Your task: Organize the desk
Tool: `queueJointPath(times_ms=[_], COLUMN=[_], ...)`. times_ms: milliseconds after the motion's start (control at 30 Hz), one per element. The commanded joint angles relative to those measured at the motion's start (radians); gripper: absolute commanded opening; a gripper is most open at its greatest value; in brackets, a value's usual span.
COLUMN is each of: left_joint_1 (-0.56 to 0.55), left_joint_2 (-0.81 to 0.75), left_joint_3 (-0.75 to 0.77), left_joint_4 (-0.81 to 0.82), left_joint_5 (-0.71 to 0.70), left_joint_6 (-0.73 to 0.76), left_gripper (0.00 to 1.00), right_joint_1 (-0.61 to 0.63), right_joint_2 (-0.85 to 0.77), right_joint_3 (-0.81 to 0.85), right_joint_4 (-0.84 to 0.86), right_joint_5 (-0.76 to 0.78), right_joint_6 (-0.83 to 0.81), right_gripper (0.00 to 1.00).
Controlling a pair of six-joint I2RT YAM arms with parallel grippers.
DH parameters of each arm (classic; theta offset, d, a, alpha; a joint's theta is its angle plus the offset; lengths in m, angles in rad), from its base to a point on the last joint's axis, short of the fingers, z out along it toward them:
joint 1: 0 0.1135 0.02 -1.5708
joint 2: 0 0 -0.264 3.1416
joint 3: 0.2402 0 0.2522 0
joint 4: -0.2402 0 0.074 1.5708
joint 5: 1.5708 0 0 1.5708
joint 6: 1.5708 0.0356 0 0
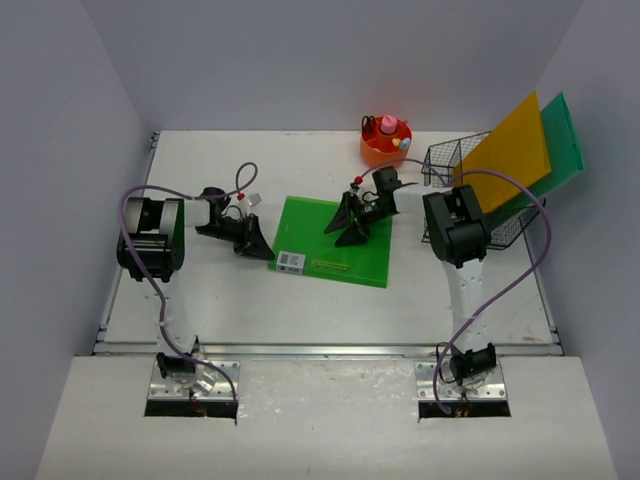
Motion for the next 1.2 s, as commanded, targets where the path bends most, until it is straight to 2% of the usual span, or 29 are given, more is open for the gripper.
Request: queueJointPath(times_ms=[0,133,167,267,400,533,700,767,867,1033,1167], left_joint_1=[0.007,0.009,0.010,0.021,0.051,0.078,0.091,0.091,0.095,0.097,0.107], left_joint_2=[0.061,0.077,0.077,0.067,0.036,0.027,0.033,0.052,0.056,0.050,0.036], left_joint_3=[0.047,0.063,0.063,0.063,0.067,0.089,0.124,0.149,0.160,0.157,0.133], left_joint_4=[0.086,0.094,0.097,0.101,0.079,0.009,-0.100,-0.197,-0.247,-0.289,-0.279], left_joint_5=[0.045,0.038,0.049,0.132,0.208,0.280,0.369,0.401,0.448,0.486,0.495], left_joint_6=[-0.075,-0.078,-0.079,-0.115,-0.130,-0.133,-0.105,-0.051,-0.020,0.009,0.003], left_gripper=[0.00,0.00,0.00,0.00,0.00,0.00,0.00,0.00,0.00,0.00,0.00], right_joint_1=[-0.001,-0.051,-0.057,-0.123,-0.208,-0.281,-0.332,-0.331,-0.327,-0.280,-0.179], right_joint_2=[-0.062,-0.160,-0.193,-0.312,-0.461,-0.557,-0.606,-0.604,-0.588,-0.539,-0.481], right_joint_3=[0.049,0.100,0.108,0.093,-0.020,-0.154,-0.363,-0.431,-0.511,-0.529,-0.504], right_joint_4=[-0.038,-0.146,-0.197,-0.373,-0.511,-0.603,-0.597,-0.553,-0.459,-0.342,-0.266], right_joint_5=[-0.011,0.047,0.060,0.229,0.316,0.357,0.262,0.202,0.164,0.141,0.145], right_joint_6=[-0.010,-0.103,-0.158,-0.388,-0.541,-0.562,-0.559,-0.518,-0.468,-0.387,-0.298], right_gripper=[0.70,0.80,0.81,0.88,0.92,0.98,0.99,0.99,0.99,0.99,0.99])
